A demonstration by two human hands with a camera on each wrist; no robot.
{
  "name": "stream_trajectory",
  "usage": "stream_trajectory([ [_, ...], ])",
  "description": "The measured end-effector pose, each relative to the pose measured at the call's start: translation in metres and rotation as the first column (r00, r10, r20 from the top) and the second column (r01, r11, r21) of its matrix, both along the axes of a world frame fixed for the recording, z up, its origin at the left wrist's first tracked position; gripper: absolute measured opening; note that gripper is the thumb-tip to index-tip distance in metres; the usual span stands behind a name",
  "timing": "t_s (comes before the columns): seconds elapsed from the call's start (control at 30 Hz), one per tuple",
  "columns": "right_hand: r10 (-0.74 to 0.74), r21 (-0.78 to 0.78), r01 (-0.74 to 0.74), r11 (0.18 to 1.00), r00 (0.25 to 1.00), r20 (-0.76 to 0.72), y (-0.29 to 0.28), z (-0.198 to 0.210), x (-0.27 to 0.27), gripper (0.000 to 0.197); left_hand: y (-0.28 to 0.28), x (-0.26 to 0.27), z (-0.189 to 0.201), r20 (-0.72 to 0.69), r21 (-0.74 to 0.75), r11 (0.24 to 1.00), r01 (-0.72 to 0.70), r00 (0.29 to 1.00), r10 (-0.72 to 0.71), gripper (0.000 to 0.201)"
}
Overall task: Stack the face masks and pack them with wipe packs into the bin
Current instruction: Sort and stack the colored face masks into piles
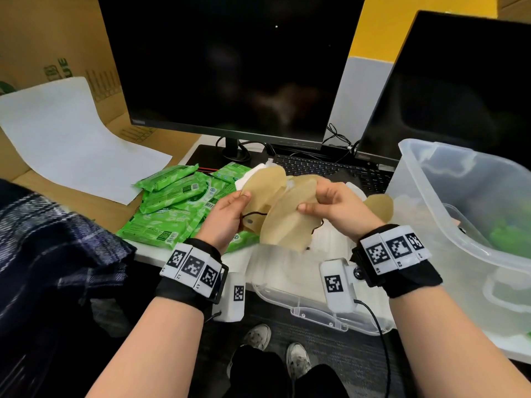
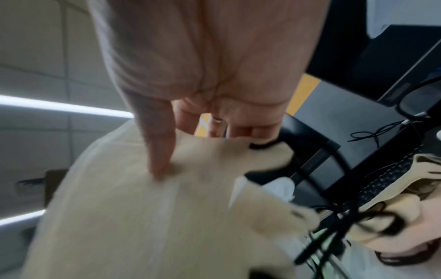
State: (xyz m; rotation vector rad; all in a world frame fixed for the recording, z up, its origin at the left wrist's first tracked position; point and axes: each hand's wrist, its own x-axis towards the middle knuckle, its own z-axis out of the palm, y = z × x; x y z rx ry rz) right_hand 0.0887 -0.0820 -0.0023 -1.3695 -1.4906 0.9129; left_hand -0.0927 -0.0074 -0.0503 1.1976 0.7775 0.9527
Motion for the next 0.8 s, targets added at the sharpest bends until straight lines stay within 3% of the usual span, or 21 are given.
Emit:
stream_trajectory([
  [0.07,0.070,0.047,-0.072,0.996,0.996,0.048,0.001,0.001,-0.007,0.007,-0.002,0.002,0.001,0.018,0.000,1.000,0.013,1.000,-0.013,0.023],
  [0.17,0.195,-0.041,-0.191,0.981,0.963,0.187,0.003,-0.005,-0.022,0.014,-0.005,0.005,0.004,0.016,0.004,1.000,0.022,1.000,-0.022,0.025],
  [0.23,0.177,-0.052,-0.169,0.984,0.948,0.266,0.007,-0.010,-0.026,0.020,-0.005,0.005,0.003,0.015,-0.004,1.000,0.017,1.000,-0.017,0.025],
  [0.3,0.134,-0.077,-0.116,0.990,0.945,0.298,0.008,-0.011,-0.024,0.009,-0.005,0.004,0.003,0.010,-0.010,1.000,0.014,1.000,-0.014,0.024],
  [0.4,0.095,-0.127,-0.058,0.990,0.944,0.315,0.008,-0.010,-0.020,0.007,-0.005,0.001,0.003,0.019,-0.004,1.000,0.010,1.000,-0.010,0.023],
  [0.5,0.036,-0.129,0.012,0.992,0.931,0.364,0.007,-0.010,-0.019,0.043,-0.005,0.000,0.004,0.038,0.011,1.000,0.000,0.999,0.000,0.023],
  [0.53,0.019,-0.124,0.028,0.992,0.931,0.365,0.007,-0.012,-0.016,0.045,-0.005,-0.001,0.004,0.039,0.019,1.000,0.011,0.999,-0.012,0.023],
  [0.67,-0.043,-0.102,0.089,0.991,0.922,0.384,0.008,-0.011,-0.009,0.012,-0.003,-0.002,0.003,0.041,0.032,0.999,0.013,0.999,-0.015,0.023],
  [0.8,-0.078,-0.075,0.102,0.992,0.961,0.266,0.007,-0.008,-0.003,0.010,-0.004,-0.005,0.004,0.044,0.041,0.999,-0.004,0.999,0.002,0.023],
])
